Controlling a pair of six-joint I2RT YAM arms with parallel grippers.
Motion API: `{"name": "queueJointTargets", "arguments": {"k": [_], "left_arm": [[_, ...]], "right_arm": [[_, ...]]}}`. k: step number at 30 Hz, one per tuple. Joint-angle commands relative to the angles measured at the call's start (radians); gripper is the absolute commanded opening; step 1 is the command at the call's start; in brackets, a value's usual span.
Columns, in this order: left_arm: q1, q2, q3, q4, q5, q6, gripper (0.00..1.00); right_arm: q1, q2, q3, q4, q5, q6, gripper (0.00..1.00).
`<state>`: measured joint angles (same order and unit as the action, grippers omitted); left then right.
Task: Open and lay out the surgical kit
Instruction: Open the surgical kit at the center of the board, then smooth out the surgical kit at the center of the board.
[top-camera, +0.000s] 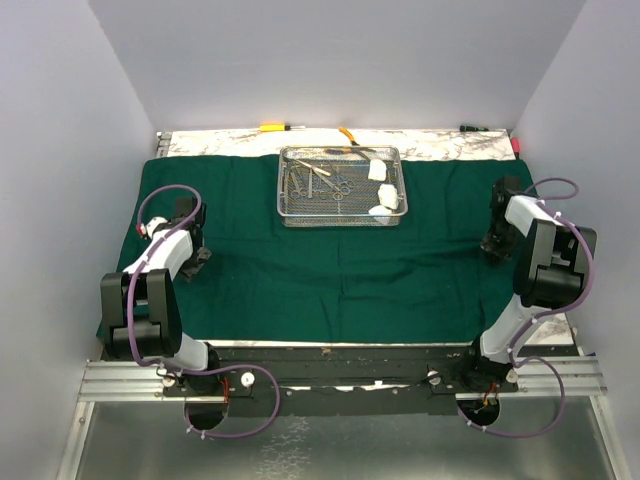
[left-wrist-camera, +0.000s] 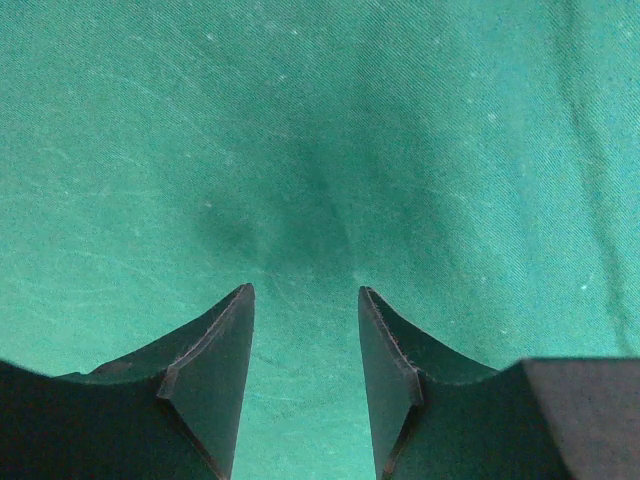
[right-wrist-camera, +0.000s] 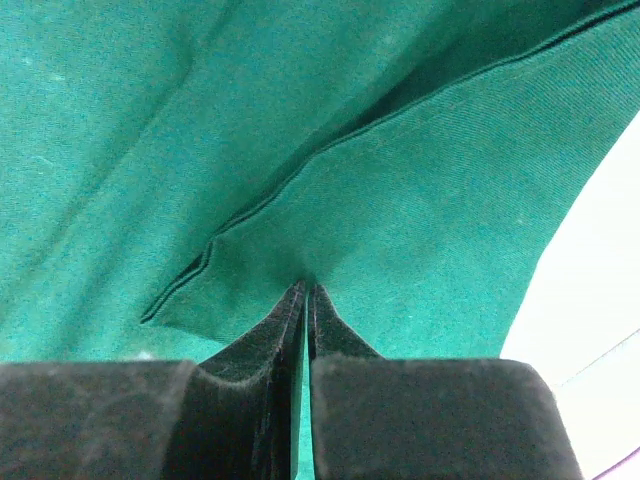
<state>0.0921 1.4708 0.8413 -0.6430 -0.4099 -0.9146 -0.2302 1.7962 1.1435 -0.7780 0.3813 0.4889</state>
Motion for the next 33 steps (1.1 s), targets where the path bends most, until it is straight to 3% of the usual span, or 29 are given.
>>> {"name": "queueJointTargets", "arguments": {"k": [1,7,10,13,22,33], "left_arm": [[0.020,0.011,-0.003,0.019,-0.006,0.031,0.47],[0.035,0.006,0.007,0.019,-0.011,0.059,0.47],[0.038,0.008,0.007,0.020,-0.018,0.067,0.47],[0.041,0.017,0.008,0.020,-0.017,0.071,0.47],[0.051,0.049,0.025,0.027,-0.015,0.084,0.47],[0.070,0.068,0.012,0.040,-0.007,0.101,0.46]], "right_arm": [[-0.003,-0.006,-0.008,0.063,-0.078,-0.019,0.09],[-0.003,-0.088,-0.017,0.100,-0.176,-0.027,0.23],[-0.003,-0.115,-0.026,0.122,-0.268,-0.096,0.35],[-0.003,-0.096,-0.025,0.105,-0.327,-0.141,0.39],[-0.003,-0.002,-0.029,0.068,-0.187,-0.120,0.36],[-0.003,-0.057,-0.053,0.099,-0.048,-0.082,0.13]]}}
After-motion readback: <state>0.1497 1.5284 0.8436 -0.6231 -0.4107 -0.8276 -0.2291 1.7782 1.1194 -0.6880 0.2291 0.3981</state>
